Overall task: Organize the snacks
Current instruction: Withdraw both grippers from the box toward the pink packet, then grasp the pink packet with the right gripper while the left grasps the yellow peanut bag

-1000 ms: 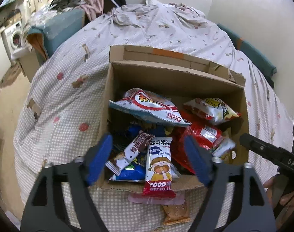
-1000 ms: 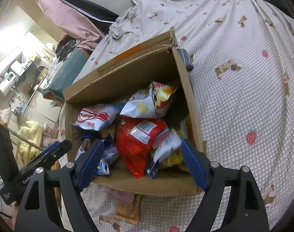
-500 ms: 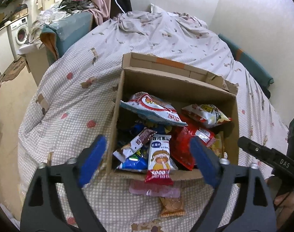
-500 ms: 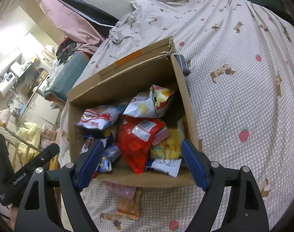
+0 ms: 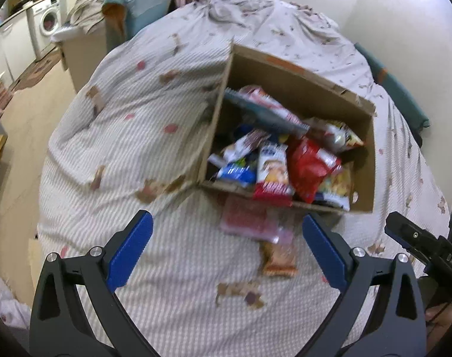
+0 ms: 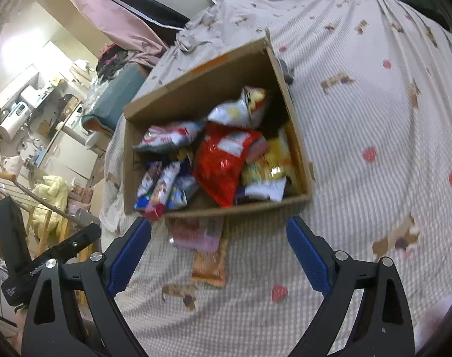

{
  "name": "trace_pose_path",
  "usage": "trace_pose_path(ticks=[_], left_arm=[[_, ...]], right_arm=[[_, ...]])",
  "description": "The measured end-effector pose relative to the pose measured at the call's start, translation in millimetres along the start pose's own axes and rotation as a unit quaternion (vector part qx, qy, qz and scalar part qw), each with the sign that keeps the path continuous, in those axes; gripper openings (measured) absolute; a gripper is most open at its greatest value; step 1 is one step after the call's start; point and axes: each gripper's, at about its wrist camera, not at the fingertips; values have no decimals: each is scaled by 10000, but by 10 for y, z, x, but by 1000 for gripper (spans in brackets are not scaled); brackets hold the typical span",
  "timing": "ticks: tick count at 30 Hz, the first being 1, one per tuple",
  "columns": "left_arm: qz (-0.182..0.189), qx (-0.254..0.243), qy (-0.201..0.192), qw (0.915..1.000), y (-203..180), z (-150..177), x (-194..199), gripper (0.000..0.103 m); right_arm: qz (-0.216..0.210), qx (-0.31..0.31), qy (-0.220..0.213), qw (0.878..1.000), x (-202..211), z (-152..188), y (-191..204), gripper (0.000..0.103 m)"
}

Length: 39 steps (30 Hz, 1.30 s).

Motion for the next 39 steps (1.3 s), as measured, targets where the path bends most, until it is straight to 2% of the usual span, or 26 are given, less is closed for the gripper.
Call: trace_pose_path(ticks=[11, 16, 20, 23, 28, 30, 32, 35, 39], left_arm=[[-289, 437, 242, 9983, 276, 345, 93, 99], [-348, 658, 377, 9965, 440, 413, 56, 99], [-274, 816, 424, 9954, 507, 430, 35, 100], [-237, 849, 444, 9951, 508, 413, 15, 99], [-243, 812, 366, 9957, 473, 342, 3, 99], [-215, 822, 355, 9958, 469, 312, -7, 99], [-182, 829, 352, 9958, 453, 289, -15, 99], [-154, 842, 338, 9958, 442, 265, -11, 99], [-188, 905, 318, 9952, 455, 243, -3, 99]], right_arm=[[62, -424, 879, 9952, -416, 212, -143, 95], [400, -153, 1361, 9898, -822, 356, -48, 95], [623, 166, 1557, 9857, -1194, 409, 80, 95], [404, -284, 1603, 9858, -1394, 368, 21, 92], [129, -353, 1614, 9862, -1595, 308, 55, 73], [265, -258, 1615, 9862, -1658, 321, 51, 59], [265, -287, 1569, 9868, -1657, 311, 19, 35], [26, -345, 1643, 9858, -1522, 309, 24, 16], [-216, -376, 1773, 9832, -1222, 416, 75, 10]])
Point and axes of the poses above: each gripper's, at about its wrist camera, not at the fingertips, and x roughly against the way its jaws point, y to its left, z to its underside, and after that the axes turned 10 degrees about -x, right-handed
